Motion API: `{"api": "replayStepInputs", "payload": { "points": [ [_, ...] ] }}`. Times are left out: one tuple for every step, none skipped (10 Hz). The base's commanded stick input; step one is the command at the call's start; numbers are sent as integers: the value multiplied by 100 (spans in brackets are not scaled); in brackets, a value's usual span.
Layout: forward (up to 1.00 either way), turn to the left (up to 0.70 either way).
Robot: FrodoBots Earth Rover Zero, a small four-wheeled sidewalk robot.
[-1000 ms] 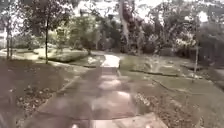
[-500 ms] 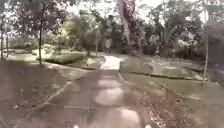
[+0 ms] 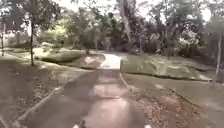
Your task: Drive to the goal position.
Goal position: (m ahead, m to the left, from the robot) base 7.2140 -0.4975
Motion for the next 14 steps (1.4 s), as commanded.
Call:
{"api": "replayStepInputs", "payload": {
  "points": [
    [100,0],
    [100,0],
    [100,0],
    [100,0],
    [100,0],
    [100,0],
    [100,0],
    [100,0],
    [100,0],
    [100,0],
    [100,0],
    [100,0],
    [100,0],
    [100,0]
  ]
}}
